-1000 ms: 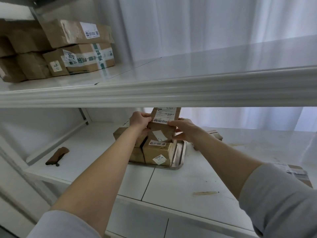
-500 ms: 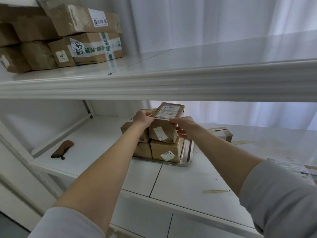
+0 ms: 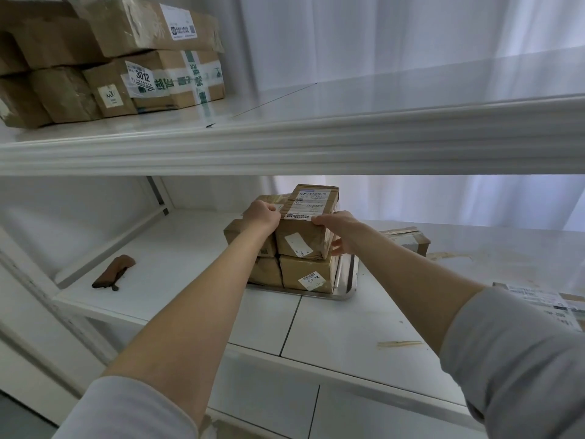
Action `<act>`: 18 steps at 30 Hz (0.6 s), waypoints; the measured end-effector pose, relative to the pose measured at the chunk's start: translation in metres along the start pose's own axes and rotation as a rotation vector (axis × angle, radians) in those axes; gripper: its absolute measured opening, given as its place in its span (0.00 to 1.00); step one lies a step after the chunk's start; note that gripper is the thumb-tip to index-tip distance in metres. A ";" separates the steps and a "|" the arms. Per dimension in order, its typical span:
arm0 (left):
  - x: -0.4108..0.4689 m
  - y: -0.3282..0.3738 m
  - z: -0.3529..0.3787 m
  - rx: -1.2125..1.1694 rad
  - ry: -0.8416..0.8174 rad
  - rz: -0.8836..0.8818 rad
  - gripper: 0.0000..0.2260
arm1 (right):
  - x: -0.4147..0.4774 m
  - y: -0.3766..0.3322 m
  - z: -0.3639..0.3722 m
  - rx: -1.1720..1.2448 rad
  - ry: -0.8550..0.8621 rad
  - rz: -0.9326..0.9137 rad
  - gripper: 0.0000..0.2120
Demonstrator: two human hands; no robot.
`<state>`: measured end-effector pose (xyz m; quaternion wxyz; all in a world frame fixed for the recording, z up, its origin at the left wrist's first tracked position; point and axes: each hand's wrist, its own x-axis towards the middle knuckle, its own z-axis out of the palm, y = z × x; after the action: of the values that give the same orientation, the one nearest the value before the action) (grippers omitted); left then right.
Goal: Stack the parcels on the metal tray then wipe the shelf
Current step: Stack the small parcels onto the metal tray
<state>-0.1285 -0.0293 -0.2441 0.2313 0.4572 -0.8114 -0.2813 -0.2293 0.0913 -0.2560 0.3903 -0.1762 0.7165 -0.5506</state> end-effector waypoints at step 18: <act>-0.007 0.022 0.015 -0.111 0.213 0.324 0.14 | 0.016 0.012 -0.015 0.006 0.351 -0.199 0.13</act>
<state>-0.1480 -0.0102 -0.2410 0.3831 0.3343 -0.8284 -0.2348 -0.2488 0.0944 -0.2719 0.2038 -0.1462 0.7510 -0.6107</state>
